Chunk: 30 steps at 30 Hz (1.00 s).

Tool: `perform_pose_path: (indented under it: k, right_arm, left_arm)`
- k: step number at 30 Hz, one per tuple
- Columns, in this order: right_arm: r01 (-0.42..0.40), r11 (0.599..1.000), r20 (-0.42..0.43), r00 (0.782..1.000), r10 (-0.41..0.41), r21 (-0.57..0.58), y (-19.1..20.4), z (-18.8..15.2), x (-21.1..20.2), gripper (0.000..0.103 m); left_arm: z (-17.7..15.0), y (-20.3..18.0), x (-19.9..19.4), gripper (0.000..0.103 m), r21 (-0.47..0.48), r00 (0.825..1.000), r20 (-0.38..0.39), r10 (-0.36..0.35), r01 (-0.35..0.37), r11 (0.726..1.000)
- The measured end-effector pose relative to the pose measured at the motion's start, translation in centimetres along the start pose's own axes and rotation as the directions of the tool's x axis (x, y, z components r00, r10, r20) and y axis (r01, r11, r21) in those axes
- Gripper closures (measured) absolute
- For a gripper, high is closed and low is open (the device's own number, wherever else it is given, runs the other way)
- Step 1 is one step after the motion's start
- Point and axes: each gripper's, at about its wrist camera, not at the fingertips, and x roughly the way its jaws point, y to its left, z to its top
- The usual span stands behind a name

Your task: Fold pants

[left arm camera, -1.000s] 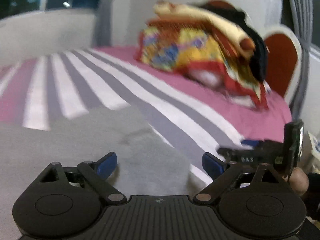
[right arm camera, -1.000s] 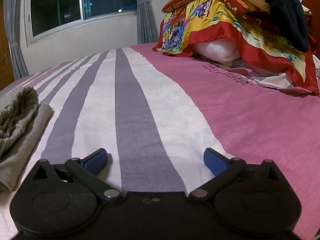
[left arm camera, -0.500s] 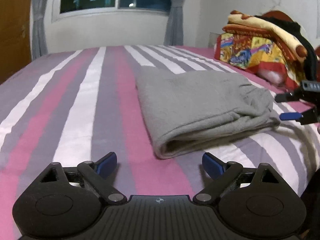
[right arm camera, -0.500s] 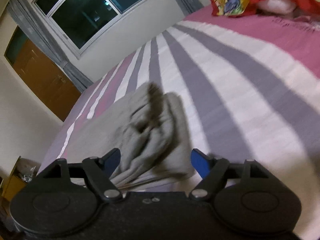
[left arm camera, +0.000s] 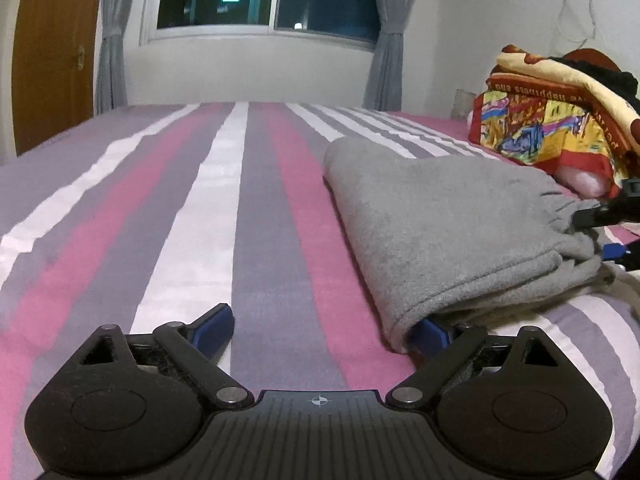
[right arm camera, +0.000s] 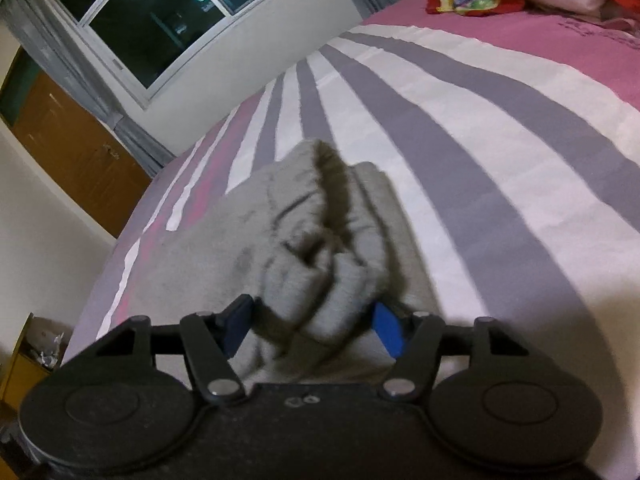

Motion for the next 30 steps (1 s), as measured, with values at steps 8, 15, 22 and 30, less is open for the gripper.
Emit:
perform_pose_path:
  k: [8,15,22,30]
  right_arm:
    - [-0.367,0.928,0.211,0.914,0.346,0.071,0.5,2.3,-4.3,0.069]
    - [-0.191,0.914,0.053,0.981,0.184,0.358,-7.7,-0.9,-0.3,0.071]
    - [-0.018,0.987,0.106,0.994,0.001,0.159,-5.1,-0.4,-4.6,0.067]
    - [0.145,0.907,0.233,0.971,-0.053,-0.395,3.0,1.9,-3.9,0.070]
  left_arm:
    - [0.6,-0.5,-0.9,0.010,0.036,0.994,0.089,0.063,-0.066,0.997]
    - [0.4,-0.4,-0.2,0.005,0.016,0.997,0.041,0.061,-0.061,0.998]
    - [0.7,1.8,-2.4,0.000,-0.001,0.998,-0.063,0.026,-0.026,1.000]
    - [4.7,0.2,3.8,0.000,-0.172,0.995,-0.096,0.023,-0.040,0.984]
